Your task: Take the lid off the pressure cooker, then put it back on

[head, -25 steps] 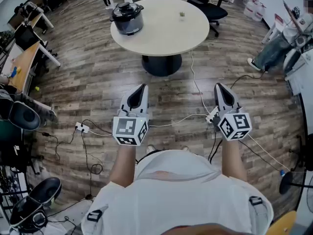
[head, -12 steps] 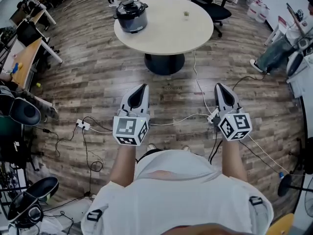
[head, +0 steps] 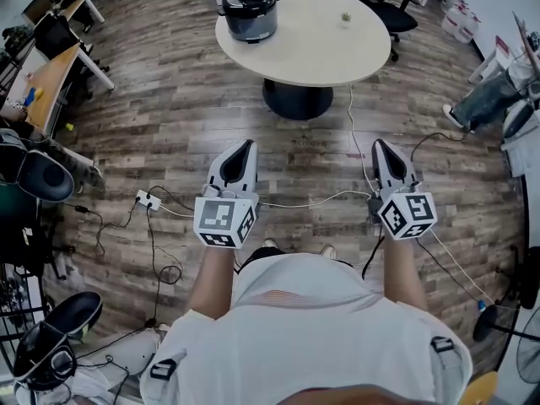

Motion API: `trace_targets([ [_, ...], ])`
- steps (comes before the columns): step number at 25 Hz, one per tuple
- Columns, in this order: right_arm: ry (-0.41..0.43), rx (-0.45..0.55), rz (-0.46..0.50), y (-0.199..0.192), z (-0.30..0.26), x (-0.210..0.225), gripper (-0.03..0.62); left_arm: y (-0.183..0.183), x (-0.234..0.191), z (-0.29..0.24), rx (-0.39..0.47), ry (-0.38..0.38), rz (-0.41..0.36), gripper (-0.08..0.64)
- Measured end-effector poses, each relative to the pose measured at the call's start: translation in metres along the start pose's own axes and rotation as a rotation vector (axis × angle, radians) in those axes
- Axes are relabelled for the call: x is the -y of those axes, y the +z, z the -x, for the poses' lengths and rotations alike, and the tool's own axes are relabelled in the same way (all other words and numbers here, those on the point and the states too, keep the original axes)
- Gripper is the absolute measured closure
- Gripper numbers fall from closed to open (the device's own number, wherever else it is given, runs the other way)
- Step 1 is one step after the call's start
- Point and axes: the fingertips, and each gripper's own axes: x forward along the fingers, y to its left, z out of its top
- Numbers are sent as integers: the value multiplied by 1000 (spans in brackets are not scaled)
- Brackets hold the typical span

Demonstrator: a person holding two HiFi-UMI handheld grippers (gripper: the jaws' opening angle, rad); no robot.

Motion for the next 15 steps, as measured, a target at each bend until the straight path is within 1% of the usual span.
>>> trace_targets([
  [5, 32, -19, 23, -10, -42, -53, 591, -11, -64, 21, 5, 36, 23, 552],
  [9, 72, -57, 43, -22, -75, -91, 591, -17, -101, 29, 6, 48, 23, 552],
  [12, 109, -80, 67, -26, -97, -107, 591, -22, -125, 27, 11, 60, 50, 552],
  [15, 135, -99, 68, -32, -126, -104, 591, -29, -145, 10, 0, 76, 65, 552],
])
